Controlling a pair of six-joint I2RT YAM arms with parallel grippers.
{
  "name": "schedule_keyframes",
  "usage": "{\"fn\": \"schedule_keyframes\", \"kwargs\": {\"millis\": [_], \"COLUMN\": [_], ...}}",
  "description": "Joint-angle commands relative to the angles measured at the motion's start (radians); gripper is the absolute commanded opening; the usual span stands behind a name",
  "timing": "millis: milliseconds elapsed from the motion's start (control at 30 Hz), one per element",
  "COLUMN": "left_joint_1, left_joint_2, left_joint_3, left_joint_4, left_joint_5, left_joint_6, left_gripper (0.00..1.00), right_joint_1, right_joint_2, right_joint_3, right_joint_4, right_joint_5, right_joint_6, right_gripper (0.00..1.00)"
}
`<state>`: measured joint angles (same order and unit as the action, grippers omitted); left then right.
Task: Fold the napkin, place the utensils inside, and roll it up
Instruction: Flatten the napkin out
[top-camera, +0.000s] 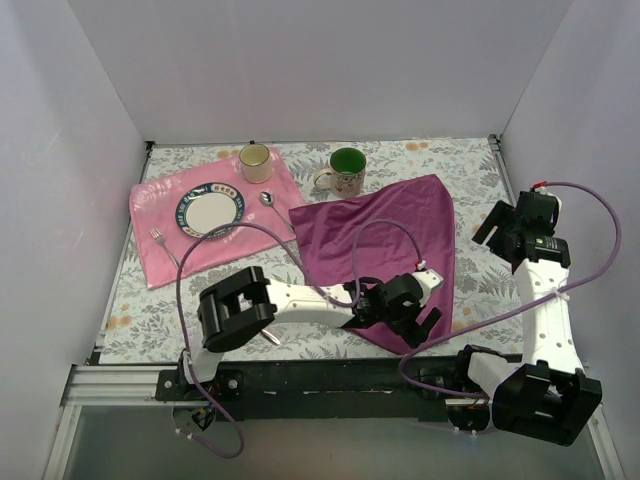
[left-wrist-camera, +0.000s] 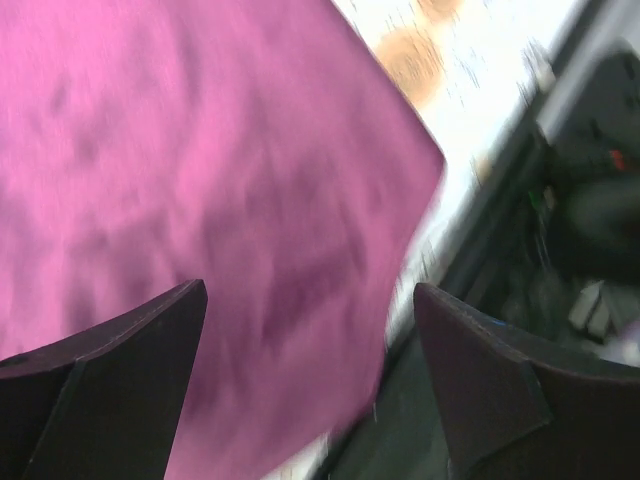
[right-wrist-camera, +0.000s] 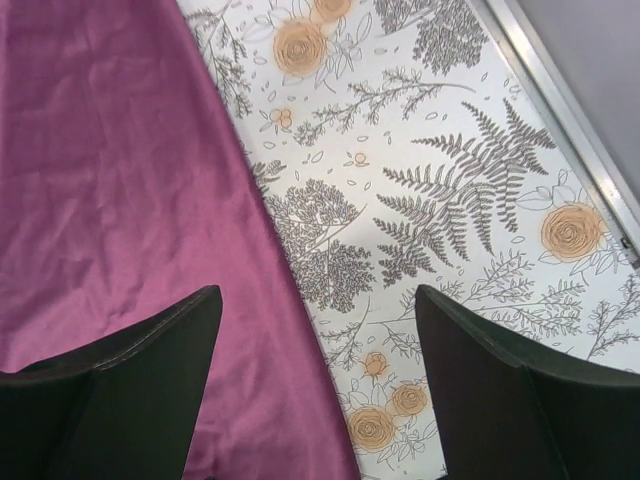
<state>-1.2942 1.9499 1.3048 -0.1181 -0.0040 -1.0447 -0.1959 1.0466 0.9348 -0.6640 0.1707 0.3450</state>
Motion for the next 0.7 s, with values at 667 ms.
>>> {"fn": "schedule_keyframes", "kwargs": {"millis": [667], "left_joint_1": [-0.113], "left_joint_2": [0.244], "left_joint_3": [0.294], "left_joint_4": [-0.092], "left_joint_5": [-0.476], "left_joint_6": [-0.118], "left_gripper": [0.74], "right_joint_1": [-0.007], "right_joint_2": [0.033], "right_joint_3": [-0.171], "right_joint_4": [0.116], "right_joint_5": [-0.165], "right_joint_6": [0.043], "right_gripper": [0.77]}}
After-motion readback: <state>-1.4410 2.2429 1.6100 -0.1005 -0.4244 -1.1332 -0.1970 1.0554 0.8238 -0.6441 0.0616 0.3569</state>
